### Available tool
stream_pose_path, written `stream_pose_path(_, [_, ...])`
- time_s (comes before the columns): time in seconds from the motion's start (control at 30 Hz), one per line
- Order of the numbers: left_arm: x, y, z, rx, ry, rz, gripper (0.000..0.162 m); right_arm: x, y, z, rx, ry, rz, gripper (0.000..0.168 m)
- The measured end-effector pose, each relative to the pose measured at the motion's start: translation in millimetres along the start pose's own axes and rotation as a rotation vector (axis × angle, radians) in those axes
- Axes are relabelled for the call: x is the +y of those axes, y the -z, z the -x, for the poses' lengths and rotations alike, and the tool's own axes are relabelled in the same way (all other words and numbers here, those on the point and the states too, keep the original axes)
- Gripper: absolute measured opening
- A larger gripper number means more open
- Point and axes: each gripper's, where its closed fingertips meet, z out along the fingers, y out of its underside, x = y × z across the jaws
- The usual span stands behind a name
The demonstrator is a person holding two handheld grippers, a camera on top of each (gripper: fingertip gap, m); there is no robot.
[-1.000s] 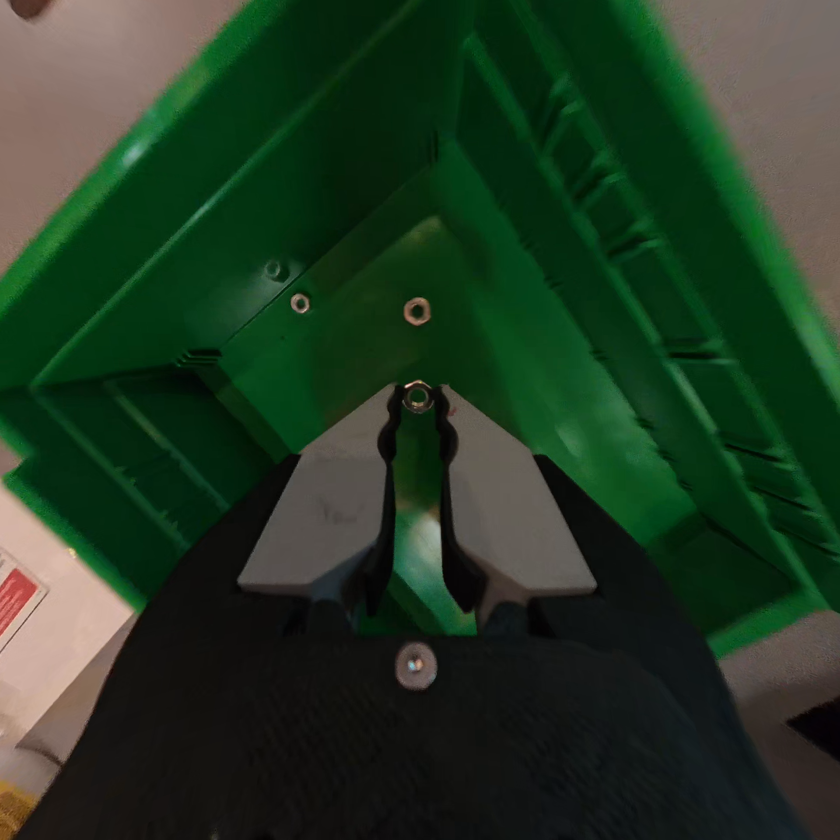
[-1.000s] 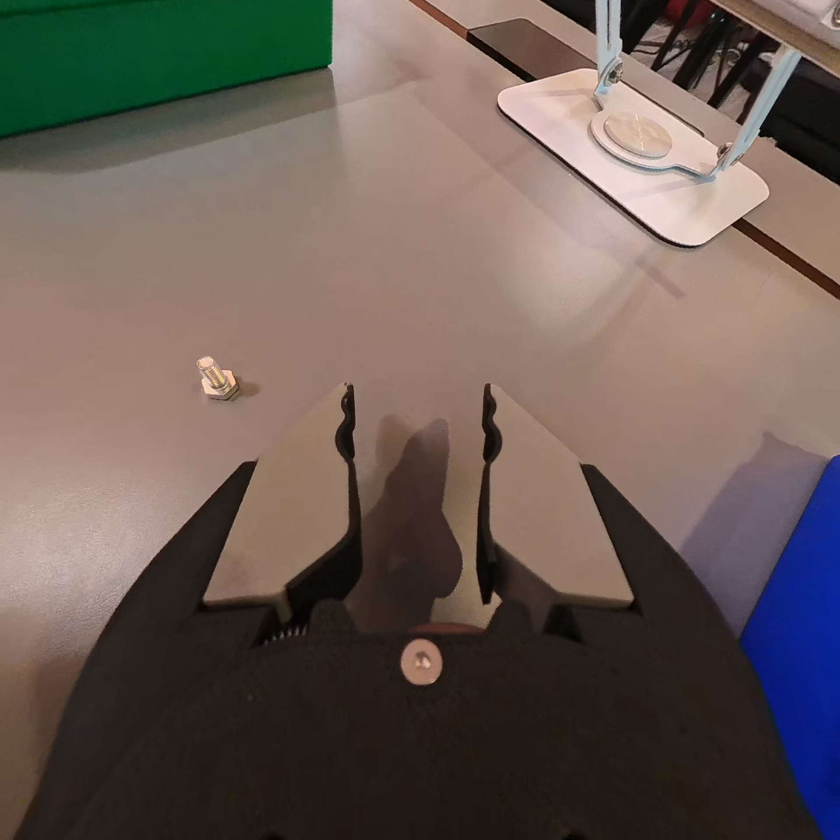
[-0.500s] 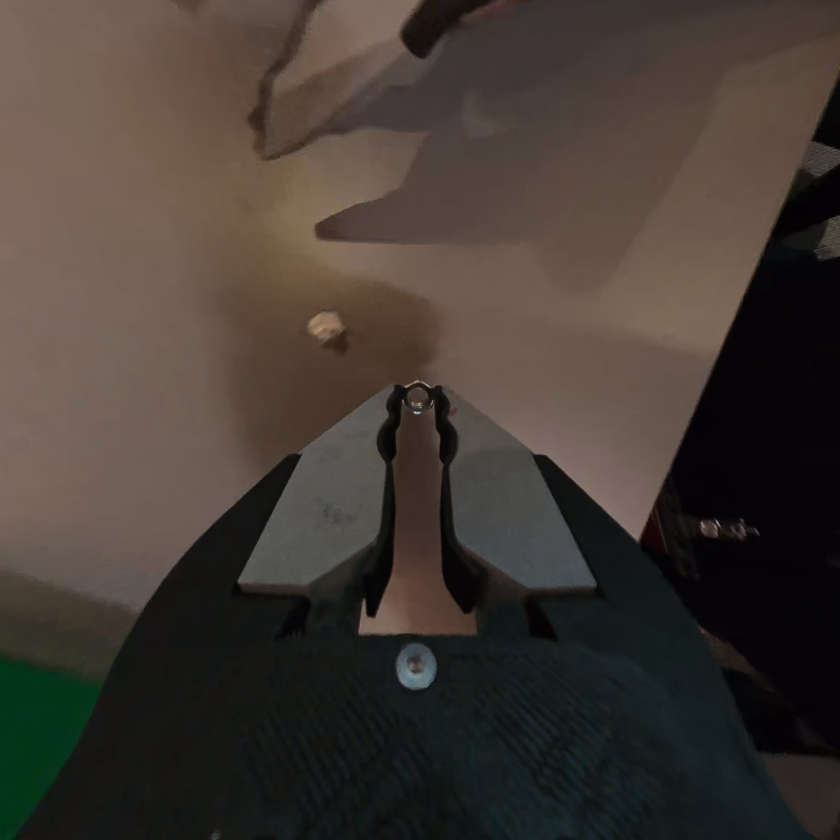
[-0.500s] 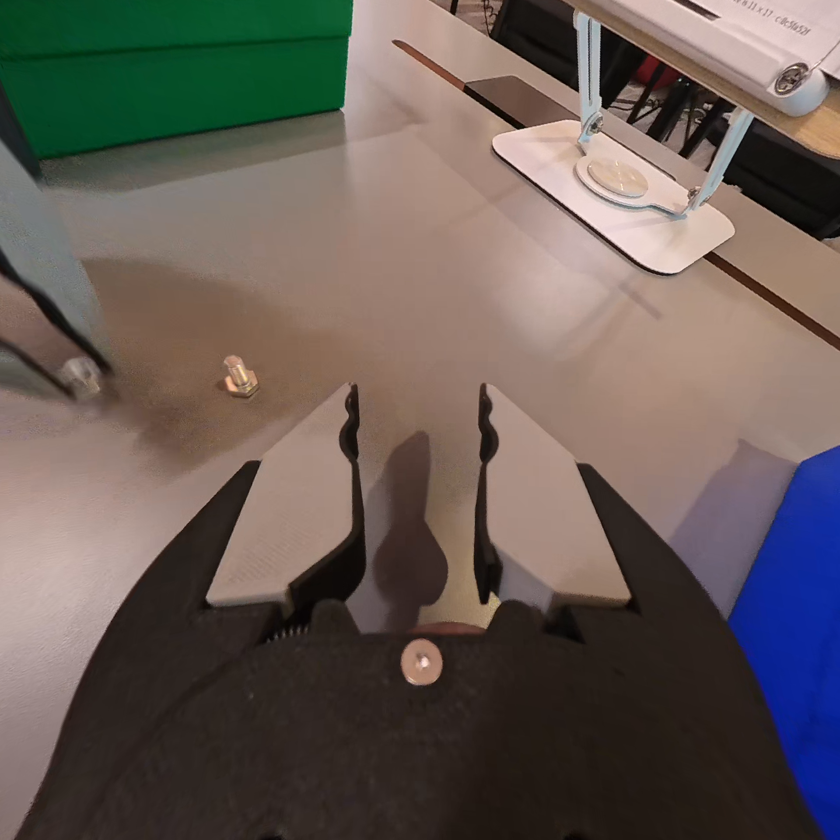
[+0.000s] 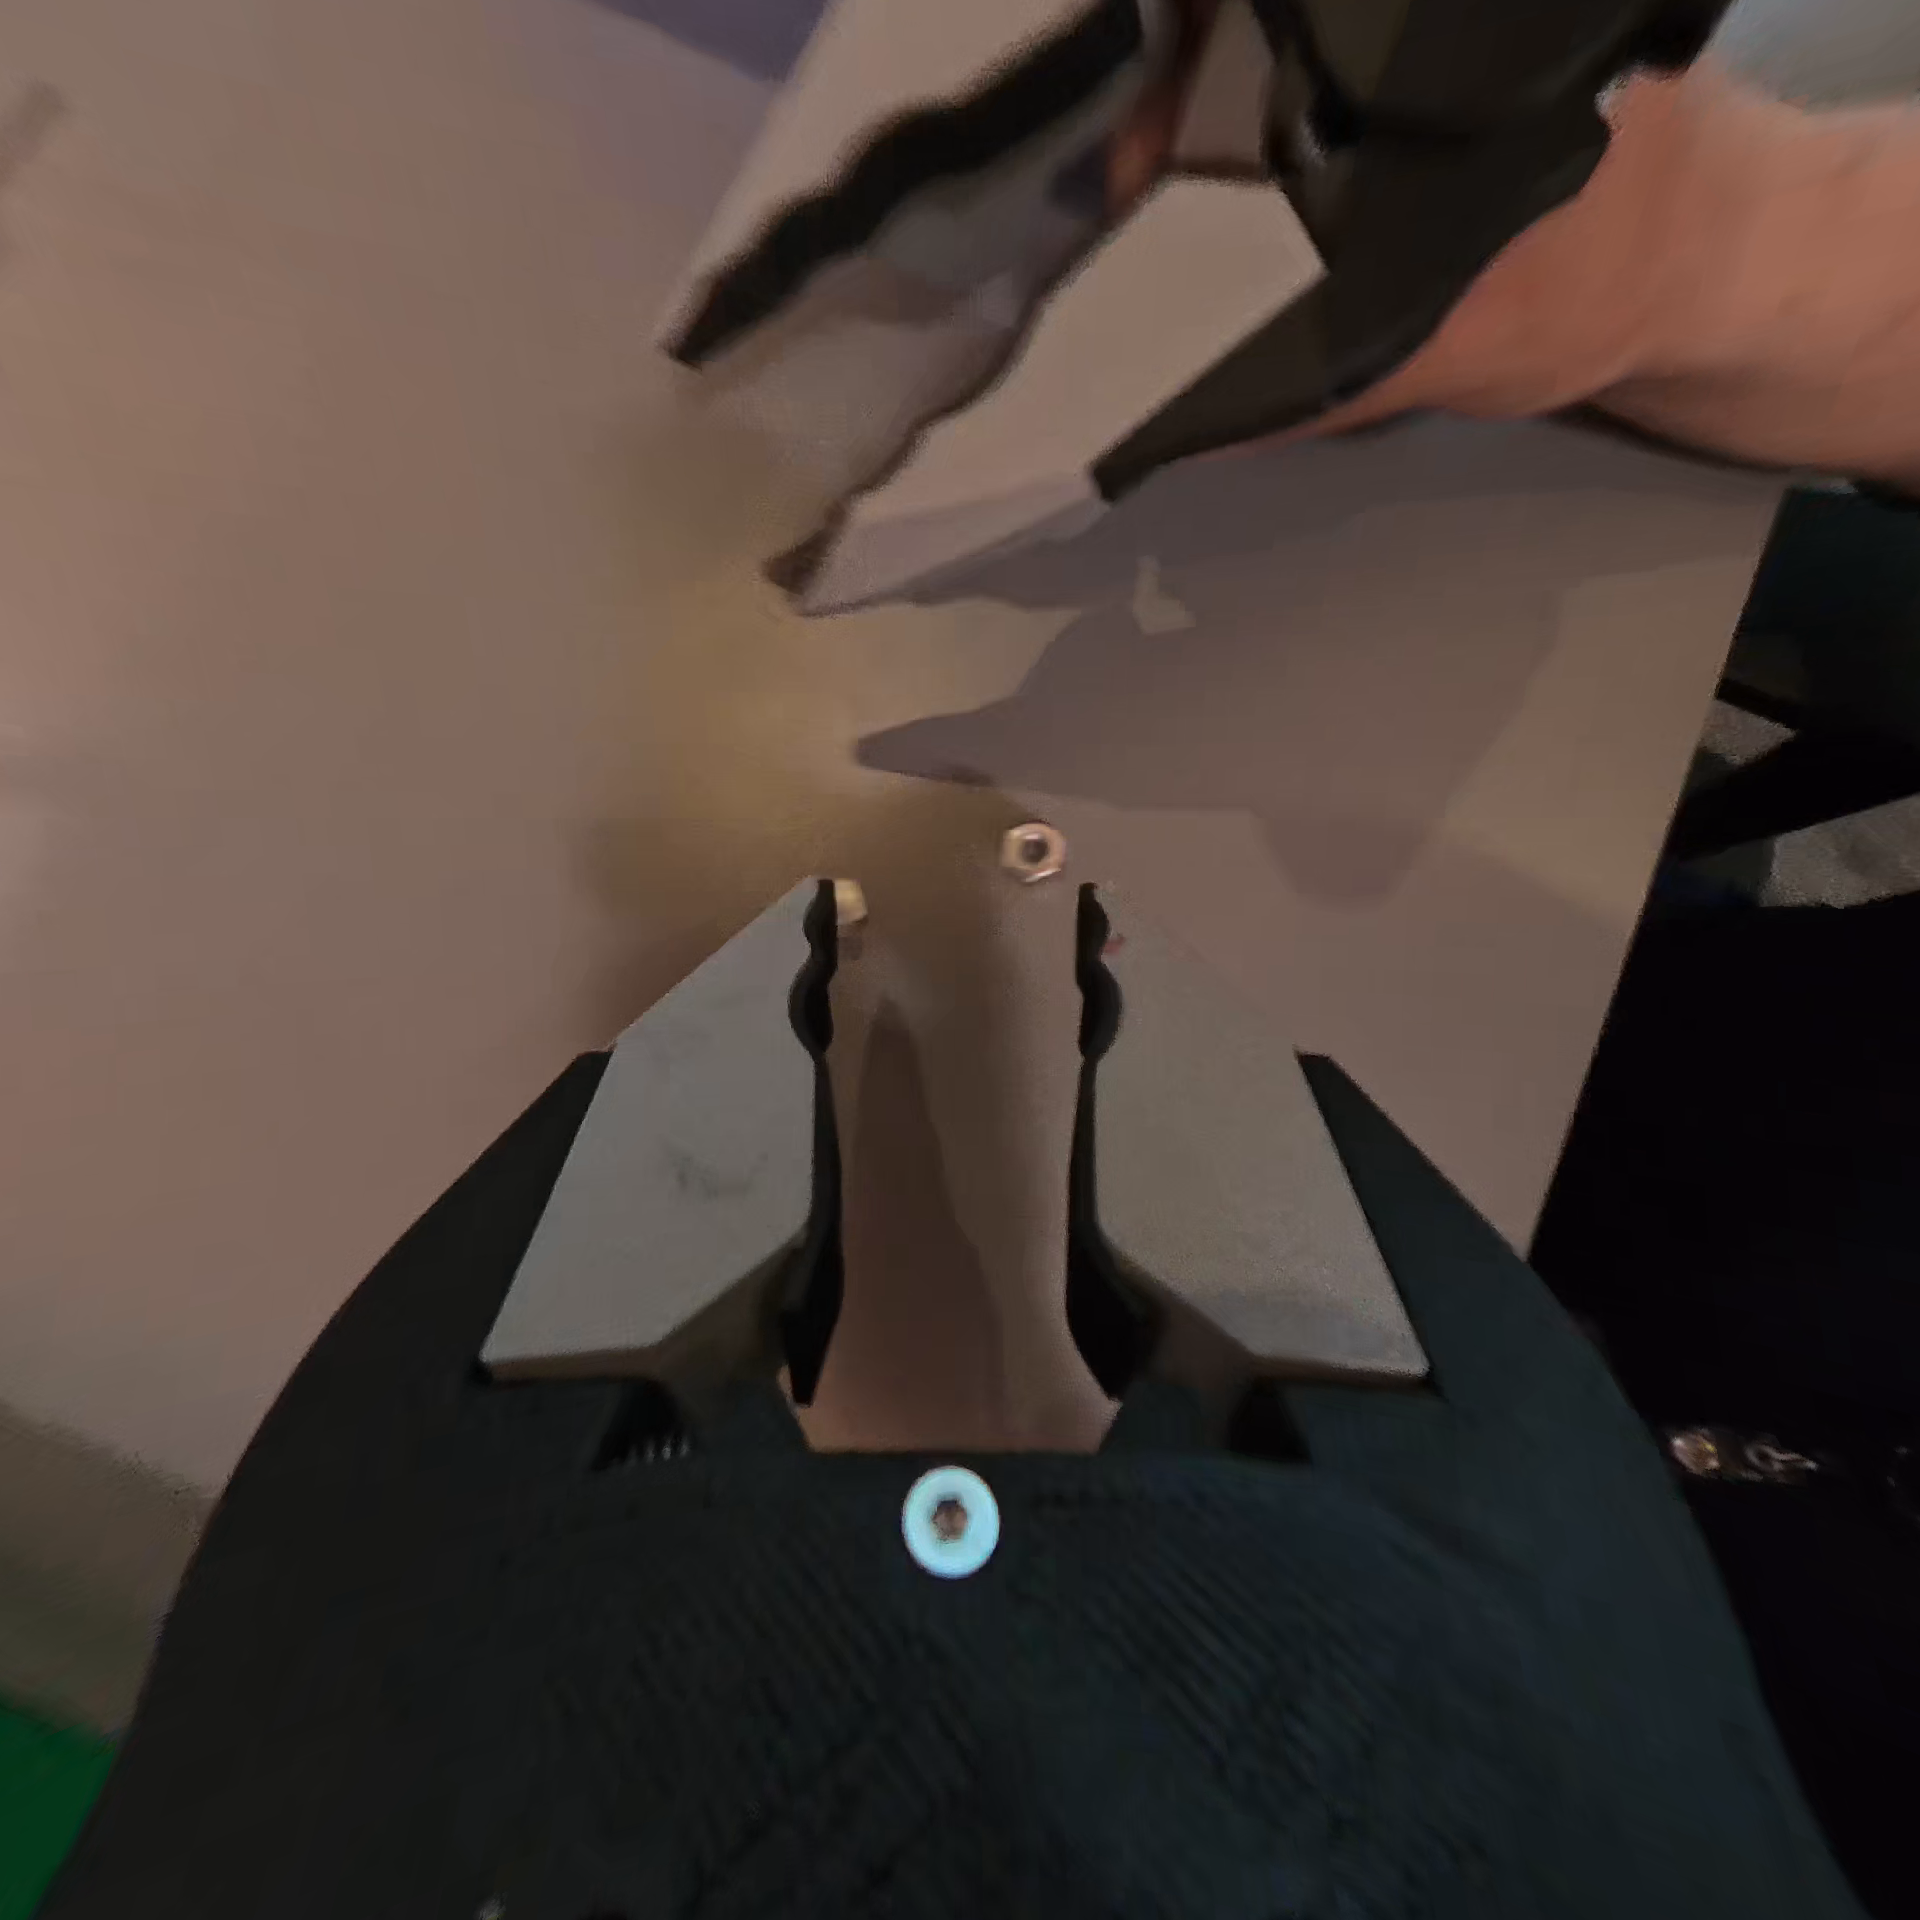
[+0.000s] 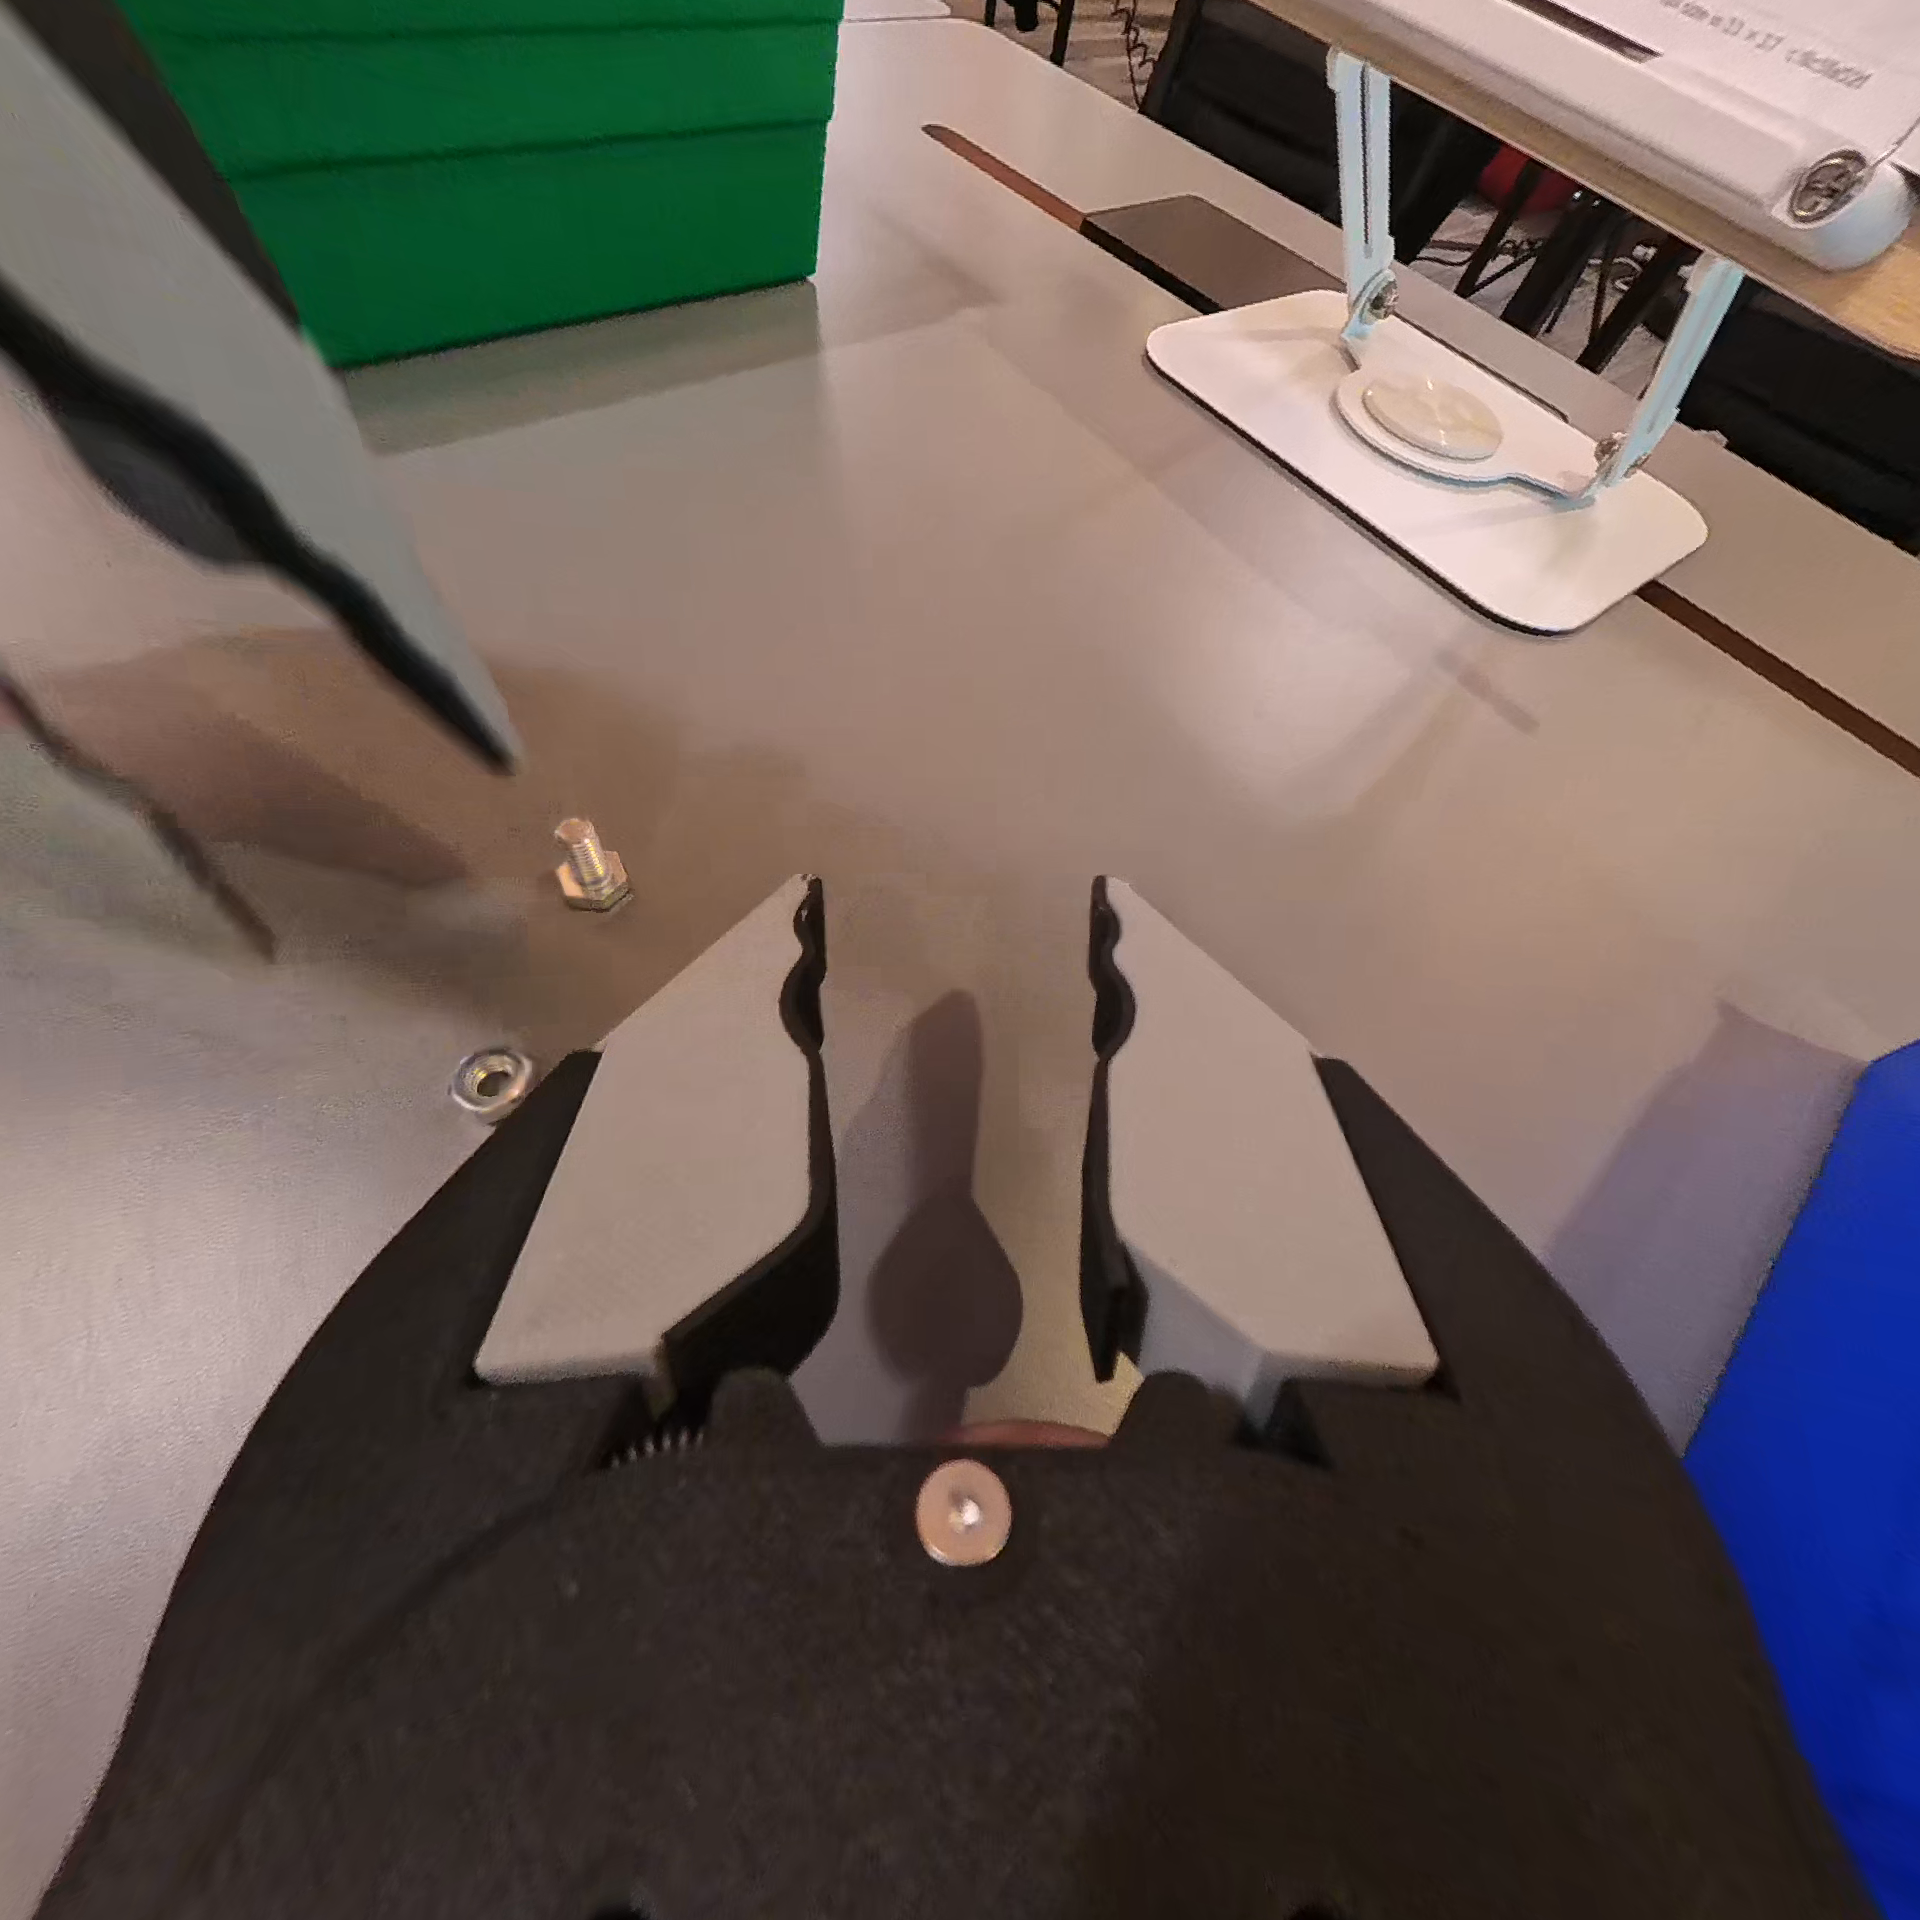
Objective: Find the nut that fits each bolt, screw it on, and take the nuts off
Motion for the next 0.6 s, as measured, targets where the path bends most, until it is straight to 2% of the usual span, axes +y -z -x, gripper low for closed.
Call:
stream_pose_path(0.1, [-7, 32, 39, -0.076, 0.003, -0.129, 0.041, -5, 1, 12, -0.063, -0.001, -0.026, 0.046])
stream_pose_path(0.17, [-8, 40, 56, -0.055, -0.002, -0.216, 0.04, -10, 3, 31, -0.157, 0.015, -0.058, 0.036])
stream_pose_path(0.23, [1, 34, 65, -0.008, -0.041, -0.247, 0.042, -14, 3, 48, -0.232, 0.056, -0.071, 0.029])
stream_pose_path(0.3, [6, 26, 75, -0.011, -0.067, -0.307, 0.042, -15, -2, 61, -0.287, 0.078, -0.058, 0.03])
stream_pose_path(0.37, [10, 20, 87, -0.058, -0.009, -0.365, 0.025, -16, -7, 72, -0.35, 0.066, -0.035, 0.03])
stream_pose_path(0.43, [9, 20, 73, 0.046, 0.036, -0.344, 0.042, -12, -15, 80, -0.382, 0.077, 0.016, 0.03])
stream_pose_path(0.47, [6, 23, 63, 0.096, 0.014, -0.354, 0.044, -8, -20, 79, -0.369, 0.097, 0.051, 0.03])
stream_pose_path(0.53, [4, 25, 58, 0.085, -0.038, -0.377, 0.043, -2, -27, 81, -0.367, 0.127, 0.102, 0.026])
stream_pose_path(0.6, [15, 19, 64, 0.016, -0.086, -0.317, 0.042, -3, -29, 87, -0.408, 0.137, 0.11, 0.004])
